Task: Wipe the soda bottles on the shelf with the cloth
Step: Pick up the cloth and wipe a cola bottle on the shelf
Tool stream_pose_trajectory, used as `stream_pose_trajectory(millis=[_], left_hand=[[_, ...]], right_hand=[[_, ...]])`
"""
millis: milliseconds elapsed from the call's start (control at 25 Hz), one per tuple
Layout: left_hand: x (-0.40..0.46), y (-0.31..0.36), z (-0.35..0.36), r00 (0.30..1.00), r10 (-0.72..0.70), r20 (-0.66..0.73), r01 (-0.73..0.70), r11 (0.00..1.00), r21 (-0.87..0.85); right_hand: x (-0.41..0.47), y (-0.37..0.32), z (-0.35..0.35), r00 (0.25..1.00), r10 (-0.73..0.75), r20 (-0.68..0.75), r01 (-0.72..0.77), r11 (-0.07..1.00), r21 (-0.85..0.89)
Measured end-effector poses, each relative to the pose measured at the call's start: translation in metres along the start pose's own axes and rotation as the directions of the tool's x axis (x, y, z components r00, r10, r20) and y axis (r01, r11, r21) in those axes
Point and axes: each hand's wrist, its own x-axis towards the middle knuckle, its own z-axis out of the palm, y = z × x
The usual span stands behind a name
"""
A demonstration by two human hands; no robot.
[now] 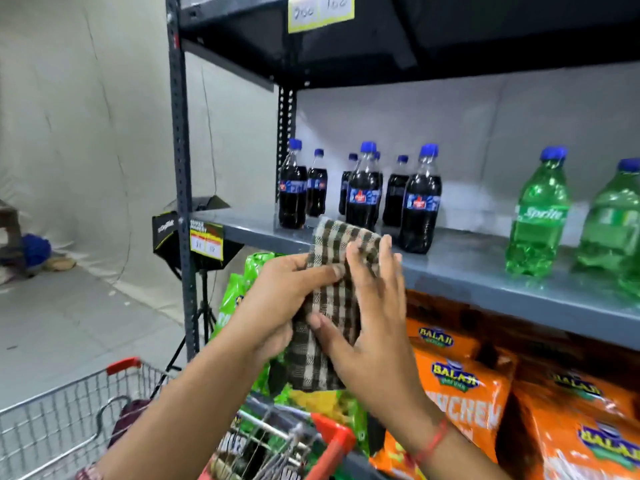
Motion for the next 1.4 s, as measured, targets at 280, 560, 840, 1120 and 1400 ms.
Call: stream_pose_trajectory(millis=[280, 560, 840, 1120, 1400], left_hand=[[0.084, 0.030, -0.020, 0.951, 0.057, 0.303, -0.033, 0.996, -0.082], [0.227, 0.063, -0.003, 0.964, 0.266, -0.018, -0.248, 0.920, 0.304], [0.271, 0.050, 0.024, 0.980, 0.041, 0.196, -0.079, 0.978, 0.191], [0.276, 0.054, 0.014, 0.955, -0.031, 0.294, -0.023, 0.984, 0.178], [0.272, 0.057, 0.014, 0.950, -0.048, 0.307, 0.007, 0.991, 0.134]], right_hand=[[0.086, 0.025, 0.012, 0.939, -0.057, -0.338, 0.060, 0.998, -0.002], [0.154, 0.059, 0.000, 0.963, -0.054, -0.265, -0.023, 0.960, -0.280], [0.151, 0.081, 0.026, 0.991, 0.011, -0.136, -0.107, 0.677, -0.728], [0.158, 0.081, 0.044, 0.987, 0.107, -0.122, -0.162, 0.732, -0.662], [0.160, 0.079, 0.052, 0.985, 0.134, -0.108, -0.172, 0.714, -0.678]])
